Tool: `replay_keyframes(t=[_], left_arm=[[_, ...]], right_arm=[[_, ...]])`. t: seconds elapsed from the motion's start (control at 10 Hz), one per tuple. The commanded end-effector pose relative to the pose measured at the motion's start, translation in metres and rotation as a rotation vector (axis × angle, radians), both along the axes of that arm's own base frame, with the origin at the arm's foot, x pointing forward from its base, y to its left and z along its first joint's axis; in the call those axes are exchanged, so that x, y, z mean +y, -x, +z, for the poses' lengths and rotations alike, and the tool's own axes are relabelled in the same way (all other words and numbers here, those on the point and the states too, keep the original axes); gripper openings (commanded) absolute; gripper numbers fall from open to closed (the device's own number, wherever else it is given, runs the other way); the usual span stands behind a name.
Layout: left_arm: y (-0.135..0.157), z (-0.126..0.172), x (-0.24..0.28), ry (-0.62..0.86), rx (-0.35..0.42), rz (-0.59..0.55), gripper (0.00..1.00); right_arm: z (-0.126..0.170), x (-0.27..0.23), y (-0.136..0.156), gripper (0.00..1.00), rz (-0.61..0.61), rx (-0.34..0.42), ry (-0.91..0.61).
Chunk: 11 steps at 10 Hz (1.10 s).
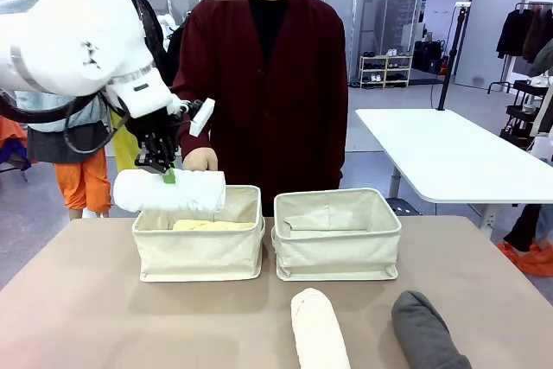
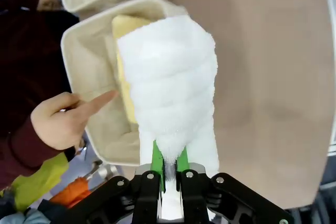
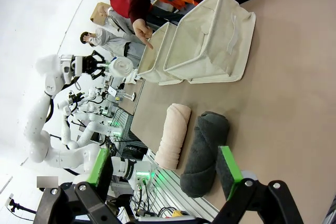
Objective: Divide the towels into two baskets.
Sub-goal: Pick up one hotel-folded towel from the bottom of the table and place it in the Fabric basket indicated by the person.
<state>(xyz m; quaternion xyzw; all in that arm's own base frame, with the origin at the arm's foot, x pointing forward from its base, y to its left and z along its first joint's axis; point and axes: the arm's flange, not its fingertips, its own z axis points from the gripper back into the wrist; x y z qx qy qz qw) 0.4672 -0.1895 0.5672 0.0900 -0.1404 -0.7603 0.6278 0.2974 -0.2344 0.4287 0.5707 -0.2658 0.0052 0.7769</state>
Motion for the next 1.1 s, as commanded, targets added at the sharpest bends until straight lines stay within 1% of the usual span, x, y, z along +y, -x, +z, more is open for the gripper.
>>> replay_keyframes(t=[0.0, 0.1, 0.2, 0.3, 0.4, 0.5, 0.6, 0.7, 0.8, 0.9, 1.0], left_arm=[[-0.027, -0.023, 0.002, 0.005, -0.045, 0.014, 0.11], [-0.046, -0.037, 0.002, 0.048, -0.096, 0.024, 0.11], [-0.061, -0.048, 0.003, 0.050, -0.148, 0.039, 0.11], [-0.073, -0.060, 0.001, 0.047, -0.175, 0.054, 0.13], [-0.080, -0.069, -0.001, 0.069, -0.173, 0.047, 0.37], [-0.084, -0.073, -0.001, 0.057, -0.168, 0.055, 0.45], [-0.085, -0.075, -0.001, 0.058, -0.164, 0.060, 0.69], [-0.084, -0.075, -0.001, 0.062, -0.159, 0.063, 0.76], [-0.080, -0.073, -0.001, 0.066, -0.156, 0.071, 0.56], [-0.075, -0.073, 0.001, 0.077, -0.166, 0.095, 1.00], [-0.066, -0.076, 0.009, 0.111, -0.130, 0.122, 0.82]], right_arm=[[0.002, 0.001, 0.003, 1.00, -0.001, -0.013, -0.005], [0.002, 0.001, 0.003, 1.00, -0.001, -0.013, -0.005], [0.002, 0.001, 0.003, 1.00, -0.001, -0.013, -0.005], [0.002, 0.001, 0.003, 1.00, -0.001, -0.013, -0.005], [0.002, 0.001, 0.003, 1.00, -0.001, -0.013, -0.005], [0.002, 0.001, 0.003, 1.00, -0.001, -0.013, -0.005], [0.002, 0.001, 0.003, 1.00, -0.001, -0.013, -0.005], [0.002, 0.001, 0.003, 1.00, -0.001, -0.013, -0.005], [0.002, 0.001, 0.003, 1.00, -0.001, -0.013, -0.005], [0.002, 0.001, 0.003, 1.00, -0.001, -0.013, -0.005], [0.002, 0.001, 0.003, 1.00, -0.001, -0.013, -0.005]])
